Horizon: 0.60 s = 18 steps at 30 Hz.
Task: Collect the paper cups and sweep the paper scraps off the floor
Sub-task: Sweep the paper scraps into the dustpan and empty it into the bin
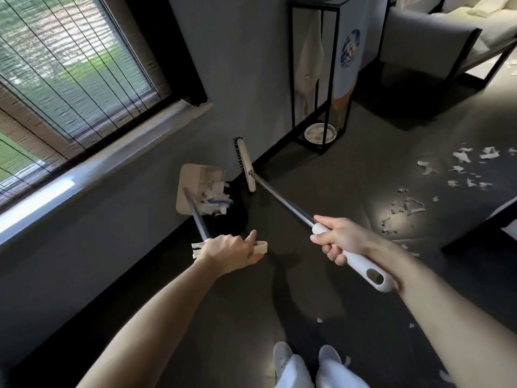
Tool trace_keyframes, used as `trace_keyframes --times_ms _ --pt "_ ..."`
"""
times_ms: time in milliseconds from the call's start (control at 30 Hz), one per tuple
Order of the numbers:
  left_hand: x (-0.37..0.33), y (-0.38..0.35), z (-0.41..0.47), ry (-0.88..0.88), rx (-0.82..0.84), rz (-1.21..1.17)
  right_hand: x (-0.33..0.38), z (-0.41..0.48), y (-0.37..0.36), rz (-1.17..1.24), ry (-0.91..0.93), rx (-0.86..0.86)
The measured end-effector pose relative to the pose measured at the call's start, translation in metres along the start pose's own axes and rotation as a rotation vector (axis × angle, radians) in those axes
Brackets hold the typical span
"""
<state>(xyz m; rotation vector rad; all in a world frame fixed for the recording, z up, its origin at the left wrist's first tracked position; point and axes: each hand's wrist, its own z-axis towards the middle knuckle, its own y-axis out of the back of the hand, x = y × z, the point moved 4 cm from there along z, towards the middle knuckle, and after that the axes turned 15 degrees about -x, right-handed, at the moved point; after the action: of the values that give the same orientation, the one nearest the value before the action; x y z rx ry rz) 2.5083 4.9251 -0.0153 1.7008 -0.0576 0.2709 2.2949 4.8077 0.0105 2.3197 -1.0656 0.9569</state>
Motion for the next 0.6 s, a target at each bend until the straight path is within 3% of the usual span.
trace_keyframes --times_ms 200,433,600 --pt "0.002 -0.013 0.002 -0.057 -0.001 0.103 0.004 0.002 0.005 -0.014 0.008 0.008" --pt "-0.011 -0.039 -0.008 -0.089 0.112 0.061 -0.014 0.013 0.000 -0.027 -0.007 0.007" --pt "-0.018 -0.036 -0.012 -0.152 0.084 0.072 -0.015 0.014 0.005 -0.011 -0.037 0.001"
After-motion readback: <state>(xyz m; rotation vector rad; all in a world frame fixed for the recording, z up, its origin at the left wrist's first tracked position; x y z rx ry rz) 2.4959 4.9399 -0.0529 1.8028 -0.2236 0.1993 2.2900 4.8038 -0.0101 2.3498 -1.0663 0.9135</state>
